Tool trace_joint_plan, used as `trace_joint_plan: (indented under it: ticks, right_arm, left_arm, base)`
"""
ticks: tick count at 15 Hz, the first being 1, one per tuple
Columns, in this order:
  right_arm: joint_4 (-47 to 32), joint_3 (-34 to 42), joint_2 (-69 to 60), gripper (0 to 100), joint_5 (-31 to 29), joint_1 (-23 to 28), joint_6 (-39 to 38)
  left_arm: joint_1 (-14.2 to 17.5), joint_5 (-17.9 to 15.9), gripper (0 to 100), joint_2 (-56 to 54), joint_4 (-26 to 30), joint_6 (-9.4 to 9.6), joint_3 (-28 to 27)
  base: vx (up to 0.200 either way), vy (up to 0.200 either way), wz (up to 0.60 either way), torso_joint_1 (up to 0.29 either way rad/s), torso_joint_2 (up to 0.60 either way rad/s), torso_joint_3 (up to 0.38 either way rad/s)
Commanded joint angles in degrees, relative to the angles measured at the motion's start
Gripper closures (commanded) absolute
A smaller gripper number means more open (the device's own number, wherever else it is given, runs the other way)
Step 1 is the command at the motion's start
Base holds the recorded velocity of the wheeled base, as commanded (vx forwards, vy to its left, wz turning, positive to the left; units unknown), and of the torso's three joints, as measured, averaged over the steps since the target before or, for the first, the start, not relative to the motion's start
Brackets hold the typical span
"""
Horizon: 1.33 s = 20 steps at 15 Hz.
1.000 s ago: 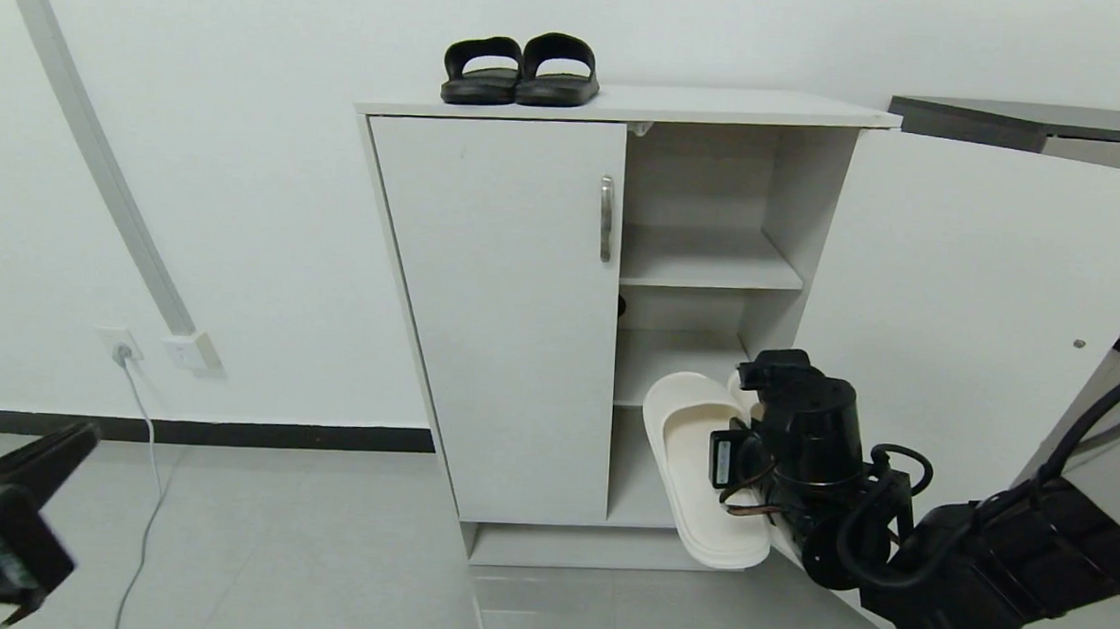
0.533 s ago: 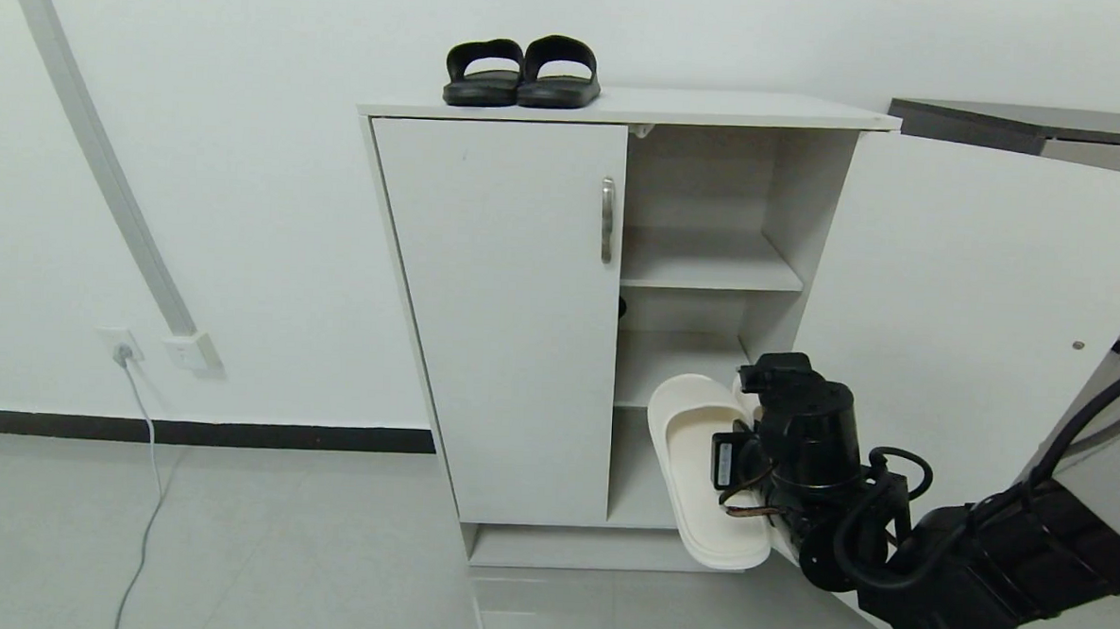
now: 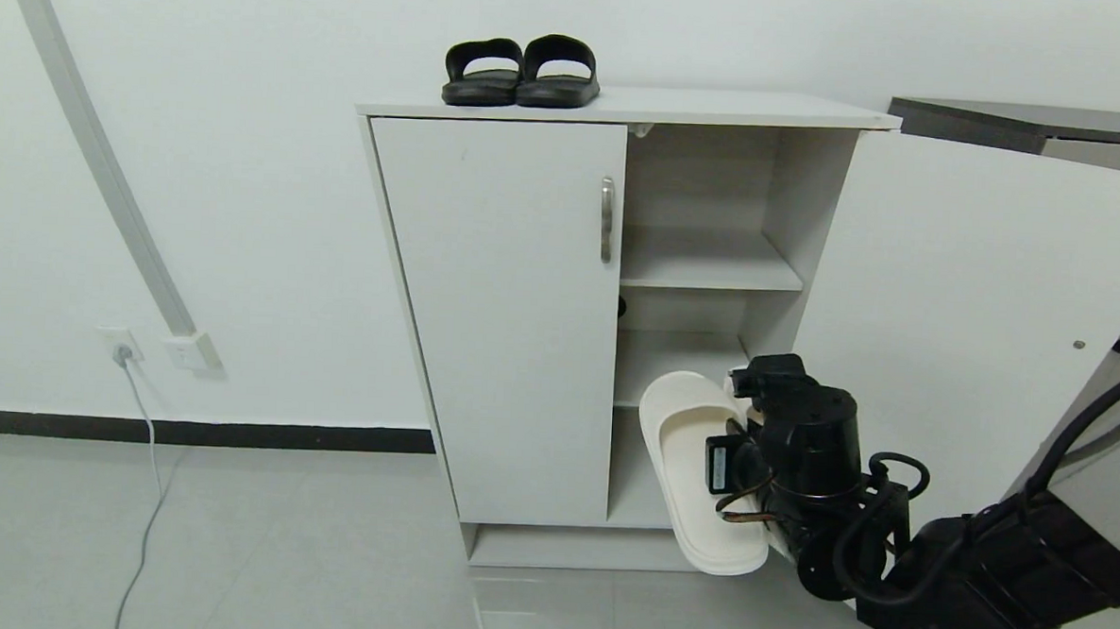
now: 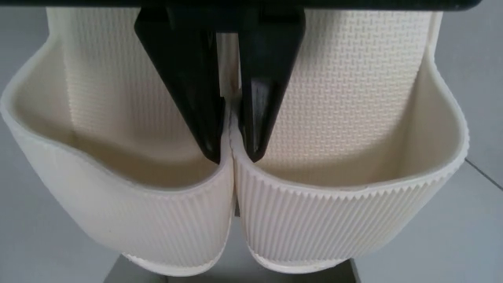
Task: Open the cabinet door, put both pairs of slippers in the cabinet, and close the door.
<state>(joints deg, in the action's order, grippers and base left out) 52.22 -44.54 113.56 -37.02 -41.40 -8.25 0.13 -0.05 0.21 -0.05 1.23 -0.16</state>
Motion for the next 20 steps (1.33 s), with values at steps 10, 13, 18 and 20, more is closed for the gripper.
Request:
trace_joint_plan:
  ticks: [10,13,18,20]
  right_arm:
    - [3.6,-8.6,10.7,100,-6.7,-0.2,-1.6]
    - [3.6,-8.4,11.1,100,-6.5,-0.3,-1.6]
    - [6.8,-10.5,15.6,100,-3.6,-2.9,-0.5]
    - [6.7,-13.9,18.0,100,-2.0,-3.3,-0.4]
  left_arm:
    - [0.0,0.0,100,-0.2,0.0,-0.09,0.2]
    - [0.0,0.0,100,-0.2,0.0,-0.09,0.2]
    - [0.0,0.0,100,-0.2,0.0,-0.97,0.2]
    - [0.0,0.0,100,-0.2,0.0,-0.97,0.2]
  base:
    - [0.000,-0.040,0.00,0.000,0.00,0.000]
    - [0.000,-0.200,0.00,0.001,0.00,0.002]
    - [0.000,-0.040,0.00,0.000,0.00,0.000]
    - [0.000,0.000,0.00,0.000,0.00,0.000]
